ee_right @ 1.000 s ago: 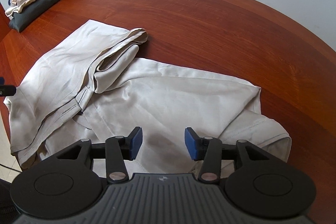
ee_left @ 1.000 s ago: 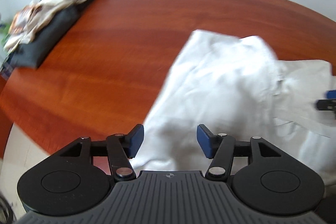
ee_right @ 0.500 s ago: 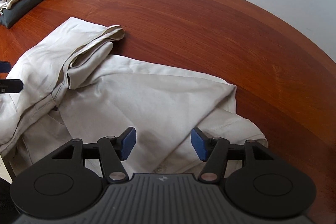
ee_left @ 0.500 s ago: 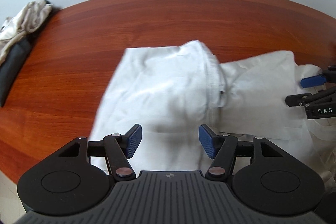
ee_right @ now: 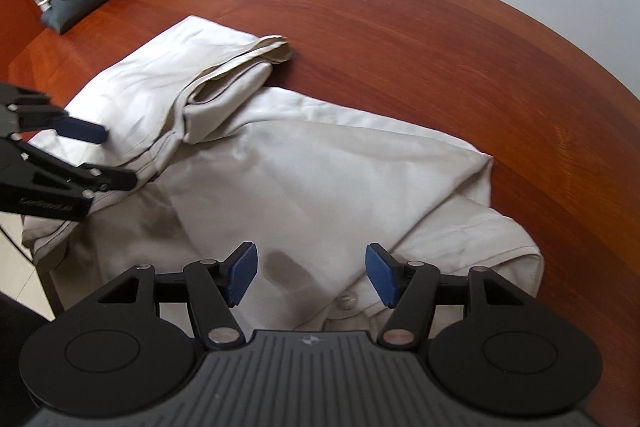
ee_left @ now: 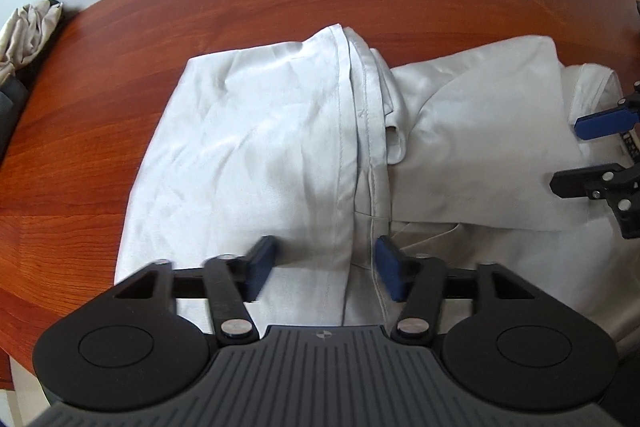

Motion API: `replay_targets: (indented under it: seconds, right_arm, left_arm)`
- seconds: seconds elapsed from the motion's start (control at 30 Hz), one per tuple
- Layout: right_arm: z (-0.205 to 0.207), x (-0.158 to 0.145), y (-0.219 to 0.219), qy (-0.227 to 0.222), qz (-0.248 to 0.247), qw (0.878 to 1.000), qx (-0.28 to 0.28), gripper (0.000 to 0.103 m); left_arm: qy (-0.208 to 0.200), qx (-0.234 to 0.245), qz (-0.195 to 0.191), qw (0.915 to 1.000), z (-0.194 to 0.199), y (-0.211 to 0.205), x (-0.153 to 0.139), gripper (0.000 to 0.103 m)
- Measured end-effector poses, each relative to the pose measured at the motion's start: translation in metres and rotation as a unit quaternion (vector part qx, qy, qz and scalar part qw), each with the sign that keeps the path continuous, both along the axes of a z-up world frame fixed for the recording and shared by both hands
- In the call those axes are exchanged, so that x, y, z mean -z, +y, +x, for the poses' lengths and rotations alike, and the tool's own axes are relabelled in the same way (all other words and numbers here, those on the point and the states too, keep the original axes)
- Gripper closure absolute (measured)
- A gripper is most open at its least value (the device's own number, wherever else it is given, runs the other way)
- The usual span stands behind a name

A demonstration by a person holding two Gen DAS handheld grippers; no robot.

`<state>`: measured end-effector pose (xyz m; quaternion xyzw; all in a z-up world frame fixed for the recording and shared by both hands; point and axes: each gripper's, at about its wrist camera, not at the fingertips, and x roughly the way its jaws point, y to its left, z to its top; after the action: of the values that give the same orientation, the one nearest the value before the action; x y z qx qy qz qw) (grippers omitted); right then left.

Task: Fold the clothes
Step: 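Grasp a shirt edge with the left gripper and pull it outward to spread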

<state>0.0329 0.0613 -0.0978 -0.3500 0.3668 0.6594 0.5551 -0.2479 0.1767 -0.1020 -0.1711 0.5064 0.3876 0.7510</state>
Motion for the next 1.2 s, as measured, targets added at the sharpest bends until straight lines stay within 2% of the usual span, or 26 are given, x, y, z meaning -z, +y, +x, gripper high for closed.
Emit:
replay_targets:
  seconds: [0.07,0.17,0.3,0.6,0.87,1.2]
  right_arm:
    - [-0.005,0.001,0.000,-0.001,0.000,1.000,-0.012,0.036]
    - [-0.014,0.002,0.000,-0.003,0.000,1.000,-0.027,0.036]
    - [-0.026,0.004,0.000,-0.014,0.000,0.999,-0.049,0.036]
    - [-0.035,0.009,-0.001,-0.033,0.001,0.998,-0.057,0.036]
    - [-0.041,0.012,-0.002,-0.049,0.003,0.997,-0.053,0.037]
    - [-0.046,0.012,-0.001,-0.062,0.002,0.997,-0.042,0.039]
  left_arm:
    - [0.006,-0.008,0.004,0.9999,-0.005,0.004,0.003,0.086]
    - [0.003,-0.023,0.012,0.9997,-0.014,0.009,0.000,0.095]
    - [0.001,-0.043,0.025,0.9987,-0.024,0.015,-0.004,0.096]
    - [0.001,-0.107,0.060,0.9924,-0.061,0.043,-0.020,0.097]
    - [0.009,-0.176,0.064,0.9822,-0.112,0.077,-0.027,0.096]
    - [0.031,-0.233,0.078,0.9689,-0.163,0.103,-0.027,0.096]
